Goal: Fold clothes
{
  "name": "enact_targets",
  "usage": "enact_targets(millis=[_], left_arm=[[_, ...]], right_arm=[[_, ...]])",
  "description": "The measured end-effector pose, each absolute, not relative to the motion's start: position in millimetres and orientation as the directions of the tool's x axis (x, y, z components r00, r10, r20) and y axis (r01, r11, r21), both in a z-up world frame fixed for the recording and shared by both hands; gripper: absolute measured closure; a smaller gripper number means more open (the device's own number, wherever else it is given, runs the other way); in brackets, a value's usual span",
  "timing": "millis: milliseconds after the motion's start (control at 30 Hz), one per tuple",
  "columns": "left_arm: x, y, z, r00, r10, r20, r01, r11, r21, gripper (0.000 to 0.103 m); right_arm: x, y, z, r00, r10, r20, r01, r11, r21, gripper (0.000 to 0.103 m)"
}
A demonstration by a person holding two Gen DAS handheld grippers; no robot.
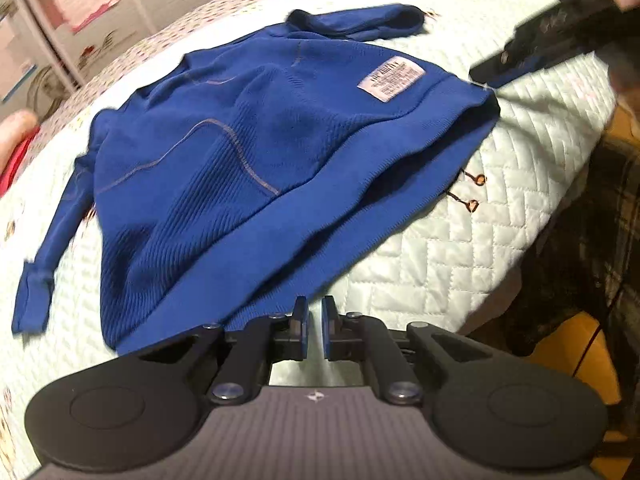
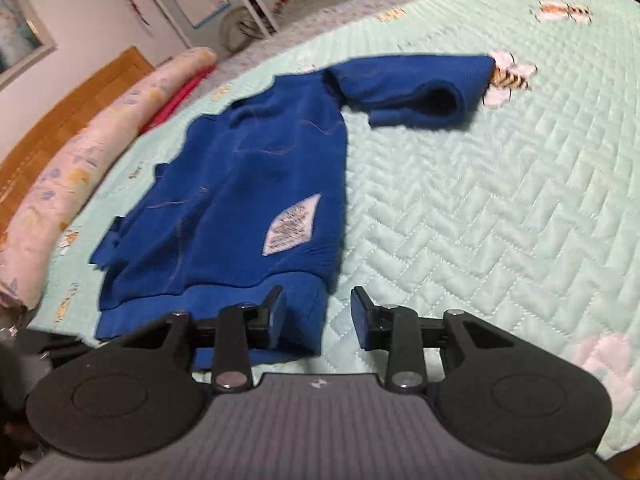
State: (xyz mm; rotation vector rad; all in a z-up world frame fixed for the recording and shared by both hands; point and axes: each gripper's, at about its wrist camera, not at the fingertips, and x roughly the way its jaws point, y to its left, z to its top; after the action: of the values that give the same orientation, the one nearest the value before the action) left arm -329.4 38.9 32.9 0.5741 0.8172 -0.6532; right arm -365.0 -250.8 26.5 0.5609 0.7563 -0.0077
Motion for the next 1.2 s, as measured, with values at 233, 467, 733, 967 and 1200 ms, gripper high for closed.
enact_targets(millis=[233, 467, 733, 967, 1200], left_arm=[[-325.7, 82.0, 49.6, 0.599, -0.198, -0.776, 0.484, 0.862, 0.153, 0.090], [-305.4, 102.3, 45.3, 0.582, -0.141, -0.801, 0.385, 0.915, 0.118, 0.081], [-283.7, 105.2, 30.7, 0.522, -0.290, -0.802, 0.252, 0.951, -0.180, 0.069], [-273.5, 94.2, 28.6, 0.530, -0.293, -0.796, 0.200, 0.955, -0.219, 0.076], [-277.9, 97.3, 31.8, 0.537, -0.260, -0.802, 0.213, 0.962, -0.169, 0.099]], right_arm=[[-362.0, -233.0, 14.1, 0.720, 0.164, -0.675, 0.204, 0.879, 0.431, 0.066], [-370.9, -208.3, 41.4, 0.731, 0.059, -0.679, 0.166, 0.951, 0.261, 0.064], [-380.7, -142.5, 52.2, 0.745, 0.085, -0.662, -0.077, 0.996, 0.042, 0.052], [-367.0, -106.2, 42.4, 0.705, 0.118, -0.699, -0.175, 0.985, -0.010, 0.052], [-352.9, -81.4, 41.9, 0.704, 0.109, -0.702, -0.231, 0.970, -0.081, 0.052]])
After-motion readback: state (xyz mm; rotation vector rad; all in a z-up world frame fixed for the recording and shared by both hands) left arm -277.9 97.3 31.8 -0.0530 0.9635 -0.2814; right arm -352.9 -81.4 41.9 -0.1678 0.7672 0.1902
